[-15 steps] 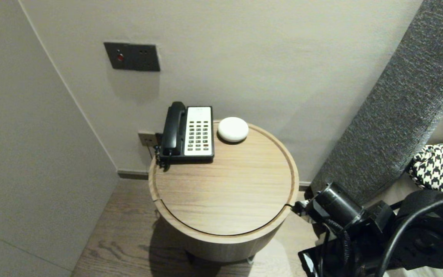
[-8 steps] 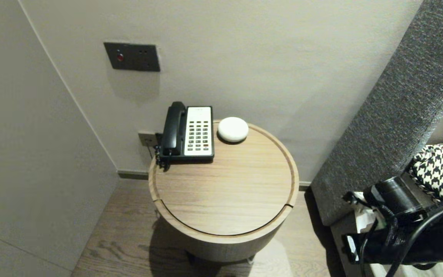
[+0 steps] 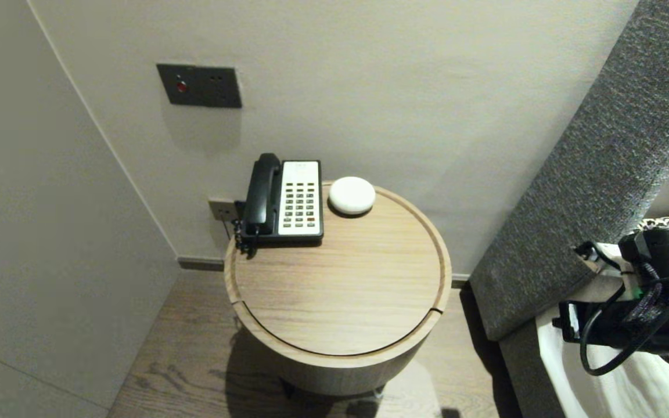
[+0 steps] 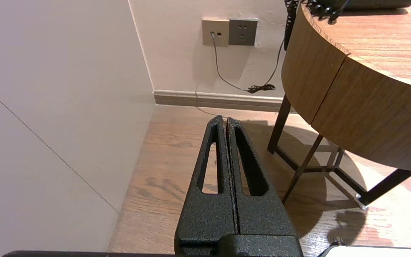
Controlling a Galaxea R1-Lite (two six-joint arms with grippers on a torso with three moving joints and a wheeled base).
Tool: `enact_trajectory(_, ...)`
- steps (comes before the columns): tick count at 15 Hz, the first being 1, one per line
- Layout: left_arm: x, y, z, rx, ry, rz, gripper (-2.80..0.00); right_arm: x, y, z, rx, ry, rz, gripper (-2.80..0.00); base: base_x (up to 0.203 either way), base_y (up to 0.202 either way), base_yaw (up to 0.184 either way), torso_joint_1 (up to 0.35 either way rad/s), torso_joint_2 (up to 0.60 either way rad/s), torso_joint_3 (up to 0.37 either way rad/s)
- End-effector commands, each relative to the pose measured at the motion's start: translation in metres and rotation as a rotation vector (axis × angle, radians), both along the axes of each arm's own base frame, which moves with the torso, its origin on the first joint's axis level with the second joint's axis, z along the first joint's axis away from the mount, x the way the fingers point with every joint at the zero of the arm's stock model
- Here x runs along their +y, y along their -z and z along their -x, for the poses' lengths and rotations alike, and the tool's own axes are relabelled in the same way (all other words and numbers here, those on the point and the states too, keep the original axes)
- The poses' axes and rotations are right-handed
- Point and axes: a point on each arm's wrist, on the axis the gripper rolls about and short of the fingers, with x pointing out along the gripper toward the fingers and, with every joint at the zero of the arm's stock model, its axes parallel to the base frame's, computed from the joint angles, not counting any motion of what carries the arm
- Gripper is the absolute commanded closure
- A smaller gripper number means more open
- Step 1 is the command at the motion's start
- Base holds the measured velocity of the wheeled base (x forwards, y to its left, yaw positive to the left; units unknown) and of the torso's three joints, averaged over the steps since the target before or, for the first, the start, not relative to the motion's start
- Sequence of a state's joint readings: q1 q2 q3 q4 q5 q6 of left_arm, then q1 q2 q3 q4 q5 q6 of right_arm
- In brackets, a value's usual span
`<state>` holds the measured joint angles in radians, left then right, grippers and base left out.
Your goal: Open the nightstand drawer
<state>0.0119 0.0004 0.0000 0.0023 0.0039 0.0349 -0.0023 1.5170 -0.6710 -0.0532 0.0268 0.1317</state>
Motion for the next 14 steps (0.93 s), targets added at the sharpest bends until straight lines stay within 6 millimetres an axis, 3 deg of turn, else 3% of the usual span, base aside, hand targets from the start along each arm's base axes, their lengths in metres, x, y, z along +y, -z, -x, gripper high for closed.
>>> enact_trajectory(1, 0.0, 0.0, 0.0, -0.001, -0.001, 0.0, 0.0, -0.002, -0.029, 0.018, -0.13, 0.008, 0.0, 0.0, 0.0, 0.0, 0.0, 0.0, 0.0, 0.0)
enact_trajectory(5, 0.0, 0.0, 0.0, 0.0, -0.001, 0.0, 0.0, -0.001, -0.065, 0.077, -0.347, 0.02, 0.002, 0.0, 0.0, 0.0, 0.0, 0.0, 0.0, 0.0)
enact_trajectory(7, 0.0, 0.0, 0.0, 0.0, -0.001, 0.0, 0.0, -0.001, -0.06, 0.12, -0.419, 0.03, 0.011, 0.0, 0.0, 0.0, 0.0, 0.0, 0.0, 0.0)
enact_trajectory(11, 0.0, 0.0, 0.0, 0.0, -0.001, 0.0, 0.0, 0.0, -0.021, 0.197, -0.481, 0.035, 0.02, 0.0, 0.0, 0.0, 0.0, 0.0, 0.0, 0.0)
enact_trajectory(14, 0.0, 0.0, 0.0, 0.0, -0.001, 0.0, 0.0, 0.0, 0.032, 0.226, -0.457, 0.037, 0.018, 0.0, 0.0, 0.0, 0.0, 0.0, 0.0, 0.0)
